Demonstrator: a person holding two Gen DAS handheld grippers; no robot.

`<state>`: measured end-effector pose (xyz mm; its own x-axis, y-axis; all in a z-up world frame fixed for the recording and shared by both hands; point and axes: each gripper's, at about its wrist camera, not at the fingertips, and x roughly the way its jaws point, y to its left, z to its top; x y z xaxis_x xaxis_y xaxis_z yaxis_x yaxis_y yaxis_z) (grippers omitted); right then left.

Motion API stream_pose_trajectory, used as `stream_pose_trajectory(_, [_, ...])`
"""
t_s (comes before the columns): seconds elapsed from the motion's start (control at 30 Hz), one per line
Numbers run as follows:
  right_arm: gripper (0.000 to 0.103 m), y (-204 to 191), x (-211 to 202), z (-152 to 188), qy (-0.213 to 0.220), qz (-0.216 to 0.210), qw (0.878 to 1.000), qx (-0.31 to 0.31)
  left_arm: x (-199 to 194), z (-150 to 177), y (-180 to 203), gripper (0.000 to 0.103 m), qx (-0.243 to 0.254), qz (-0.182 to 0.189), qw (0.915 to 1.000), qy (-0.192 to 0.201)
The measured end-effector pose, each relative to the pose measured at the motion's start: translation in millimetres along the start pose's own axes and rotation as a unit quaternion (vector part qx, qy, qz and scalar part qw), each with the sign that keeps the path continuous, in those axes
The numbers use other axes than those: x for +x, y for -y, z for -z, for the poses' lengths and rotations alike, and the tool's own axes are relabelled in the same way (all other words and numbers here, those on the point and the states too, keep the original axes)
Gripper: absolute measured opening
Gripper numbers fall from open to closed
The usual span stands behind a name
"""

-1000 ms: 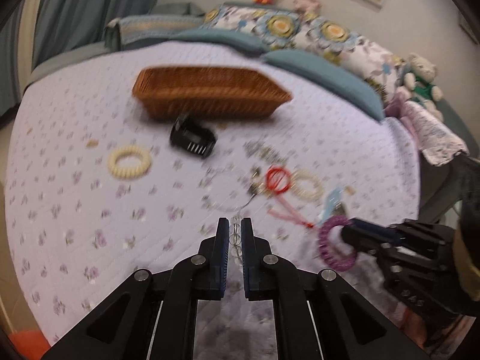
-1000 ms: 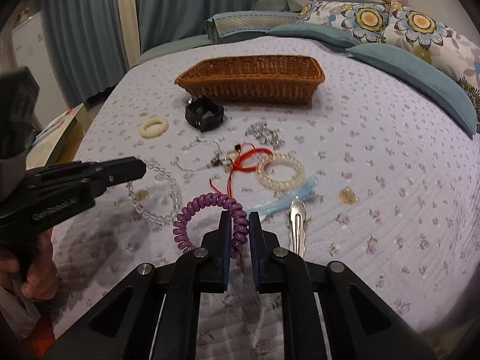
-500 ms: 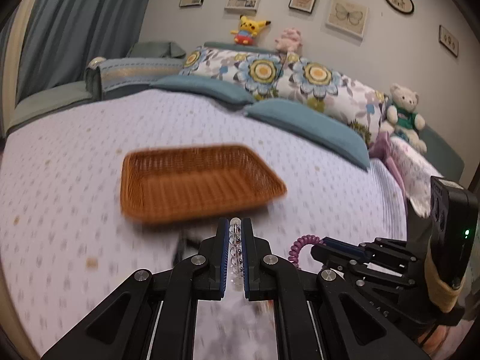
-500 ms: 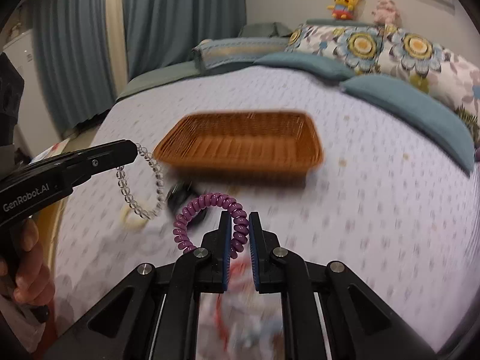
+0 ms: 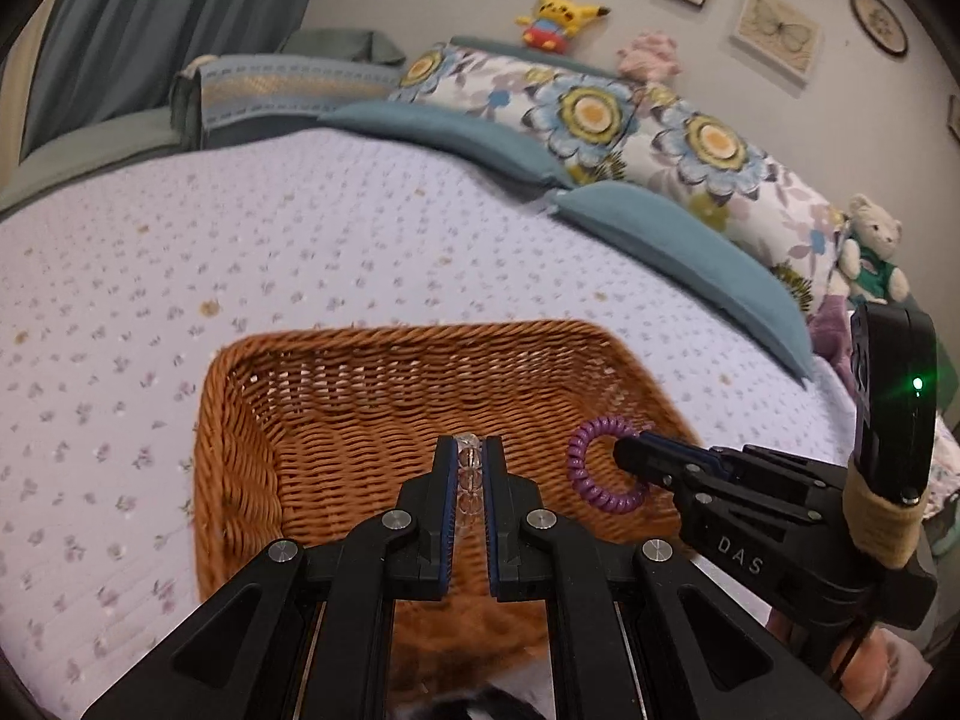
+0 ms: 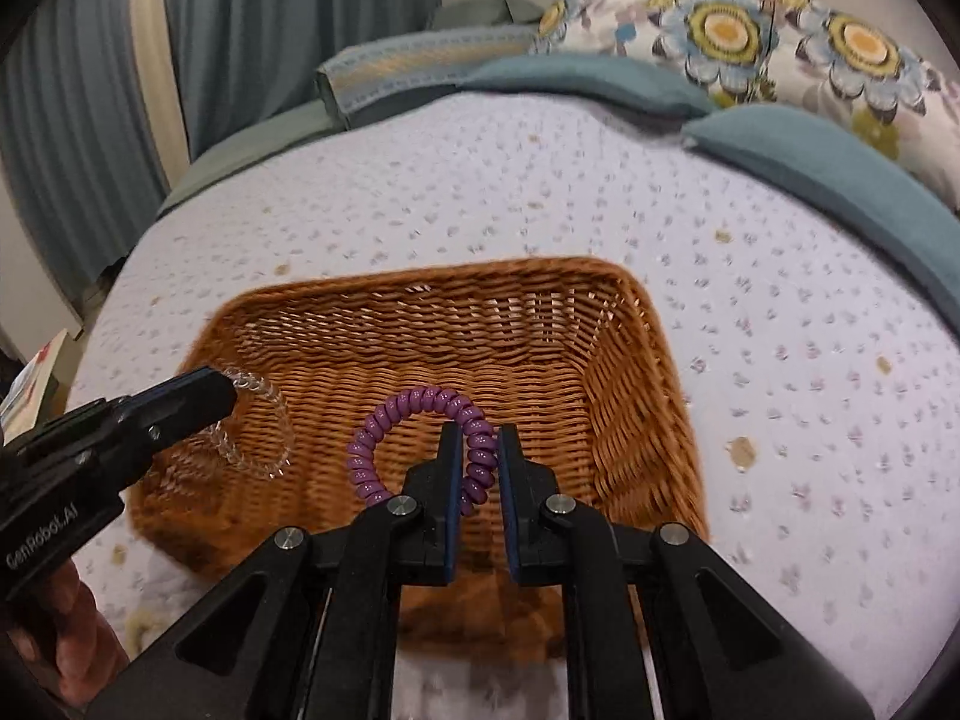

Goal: Organize jewelry
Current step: 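Carry both items into the wicker basket and open both tools, then grasp the cream coil hair tie with the left tool while the right tool grasps the pearl bracelet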

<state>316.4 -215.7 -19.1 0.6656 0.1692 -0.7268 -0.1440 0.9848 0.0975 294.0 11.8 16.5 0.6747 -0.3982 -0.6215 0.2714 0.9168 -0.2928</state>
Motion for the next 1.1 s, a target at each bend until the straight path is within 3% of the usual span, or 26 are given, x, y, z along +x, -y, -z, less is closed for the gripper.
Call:
stream_pose_trajectory(0.23, [0.015, 6.5, 30.2, 2.9, -0.029, -0.006, 1.000, 0.006, 28.1, 9.1, -7.4, 0.008, -0.002, -0.011, 0.9997, -0.024])
stream_pose_trajectory(0.27, [0.018, 6.4, 31.0, 4.0, -0.032, -0.010, 0.999, 0.006, 29.2, 10.4, -8.5, 0.008, -0.004, -0.013, 0.9996, -0.025])
stream_pose_trajectory(0.33, [0.036, 7.3, 28.9, 5.5, -0.039, -0.019, 0.999, 0.011, 26.2, 11.6, -9.9, 0.011, -0.008, -0.014, 0.9996, -0.023])
stream_pose_trajectory(0.37, [0.046, 9.1, 25.1, 5.4, -0.036, -0.027, 0.999, 0.017, 23.1, 10.9, -9.8, 0.020, -0.010, -0.011, 0.9996, -0.023])
stream_pose_trajectory(0.4, [0.048, 9.3, 19.7, 5.5, -0.029, -0.032, 0.999, 0.018, 18.6, 10.6, -9.3, 0.027, -0.010, -0.008, 0.9997, -0.020])
stream_pose_trajectory(0.43, [0.048, 7.9, 14.1, 6.0, -0.024, -0.030, 0.999, 0.015, 11.6, 10.2, -7.6, 0.042, -0.008, -0.010, 0.9998, -0.012])
stream_pose_trajectory(0.47, [0.048, 6.5, 7.3, 6.2, -0.020, -0.024, 0.999, 0.011, 3.0, 9.7, -4.8, 0.045, -0.004, -0.016, 0.9999, -0.003])
stream_pose_trajectory(0.67, [0.048, 1.7, -51.8, 8.5, 0.009, -0.028, 1.000, 0.005, -74.6, 7.4, 1.5, 0.045, -0.003, -0.002, 0.9989, 0.046])
stream_pose_trajectory(0.77, [0.049, 2.3, -87.3, 16.2, 0.024, -0.030, 0.999, 0.010, -127.6, 16.4, 1.3, 0.046, -0.005, -0.018, 0.9957, 0.091])
stream_pose_trajectory(0.87, [0.049, 4.3, -119.6, 31.2, 0.037, -0.030, 0.999, 0.012, -168.1, 33.2, 0.9, 0.046, -0.013, -0.028, 0.9932, 0.113])
stream_pose_trajectory(1.1, [0.049, 12.1, -177.9, 80.8, 0.053, -0.004, 0.999, 0.009, -208.3, 87.2, 3.4, 0.046, -0.028, -0.059, 0.9924, 0.104])
